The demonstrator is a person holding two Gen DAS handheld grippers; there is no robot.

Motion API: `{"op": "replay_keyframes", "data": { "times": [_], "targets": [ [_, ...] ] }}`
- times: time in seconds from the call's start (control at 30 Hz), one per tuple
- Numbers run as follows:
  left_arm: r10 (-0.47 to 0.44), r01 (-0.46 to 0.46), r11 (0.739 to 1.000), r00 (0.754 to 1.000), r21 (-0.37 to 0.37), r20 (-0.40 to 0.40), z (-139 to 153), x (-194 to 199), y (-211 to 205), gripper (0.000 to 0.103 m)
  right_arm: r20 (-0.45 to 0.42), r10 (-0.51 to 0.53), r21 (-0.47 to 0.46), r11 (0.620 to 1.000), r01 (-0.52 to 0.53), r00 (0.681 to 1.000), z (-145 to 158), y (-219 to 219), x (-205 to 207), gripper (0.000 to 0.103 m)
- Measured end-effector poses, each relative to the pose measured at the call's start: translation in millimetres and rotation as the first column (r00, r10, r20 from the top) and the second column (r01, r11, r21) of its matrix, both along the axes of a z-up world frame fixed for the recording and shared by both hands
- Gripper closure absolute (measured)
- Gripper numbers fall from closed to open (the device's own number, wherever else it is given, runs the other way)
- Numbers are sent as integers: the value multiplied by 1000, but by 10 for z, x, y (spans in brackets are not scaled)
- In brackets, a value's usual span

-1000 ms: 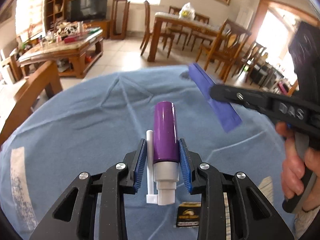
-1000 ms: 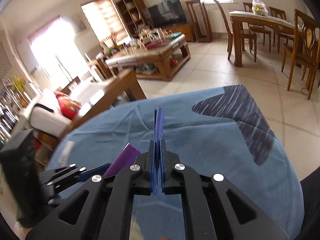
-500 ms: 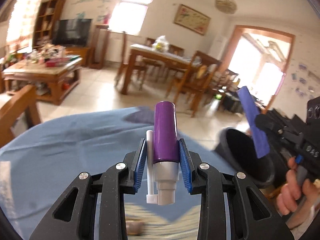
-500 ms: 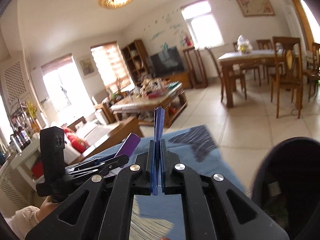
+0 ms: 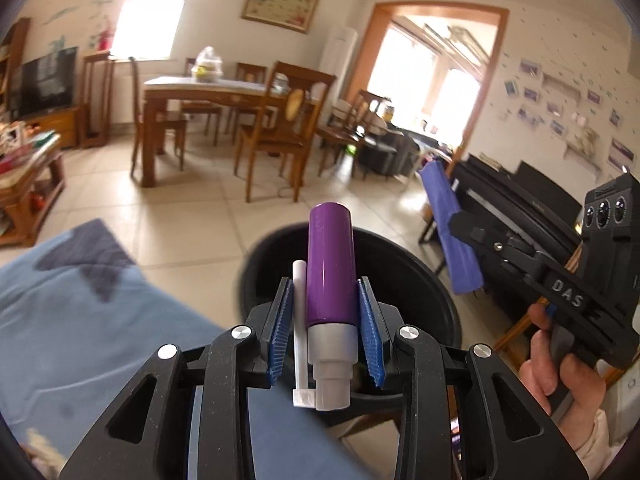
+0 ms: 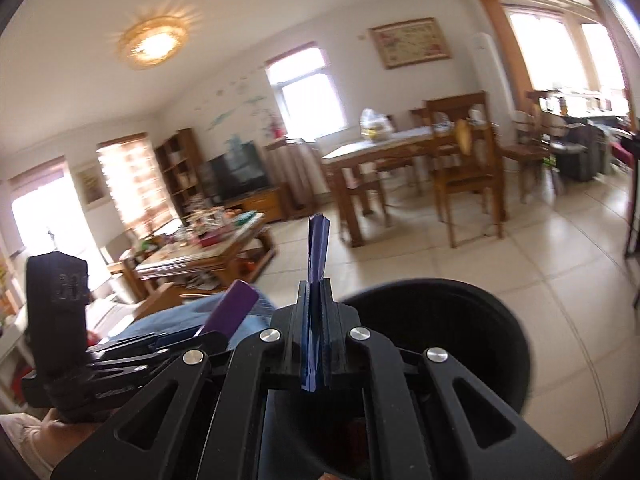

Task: Collect trash
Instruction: 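Carry the spray bottle and tube over the black bin and open both grippers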

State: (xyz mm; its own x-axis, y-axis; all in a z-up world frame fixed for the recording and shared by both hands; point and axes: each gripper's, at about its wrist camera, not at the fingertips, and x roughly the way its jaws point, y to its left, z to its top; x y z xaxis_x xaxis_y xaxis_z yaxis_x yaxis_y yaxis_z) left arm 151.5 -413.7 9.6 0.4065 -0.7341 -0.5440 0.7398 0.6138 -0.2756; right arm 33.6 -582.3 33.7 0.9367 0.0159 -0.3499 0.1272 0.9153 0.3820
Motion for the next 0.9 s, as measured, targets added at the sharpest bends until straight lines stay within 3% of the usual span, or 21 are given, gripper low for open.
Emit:
{"op": "replay_keyframes", "data": {
  "times": [0.17,0.4,0.8,0.83,0.9],
  "targets": [
    [-35,35,999,999,30,-10,-206,-24,-484,71,-48,-63,54,996,66,997,-314,-393,-57,98],
    [-61,61,995,998,84,-9,-434,9,-898,71,-92,-73,119,989,84,993,-652,-641,-116,97],
    [-65,71,990,997,125,-52,-575,195,-1179,70,-118,-54,157,985,72,992,-811,-630,-165,93],
    [-62,68,989,997,131,-51,-564,196,-1140,69,-124,-49,157,985,68,991,-821,-639,-150,93],
    [-59,65,988,997,143,-46,-567,197,-1071,55,-128,-49,148,987,68,991,-829,-642,-153,92]
  ]
}}
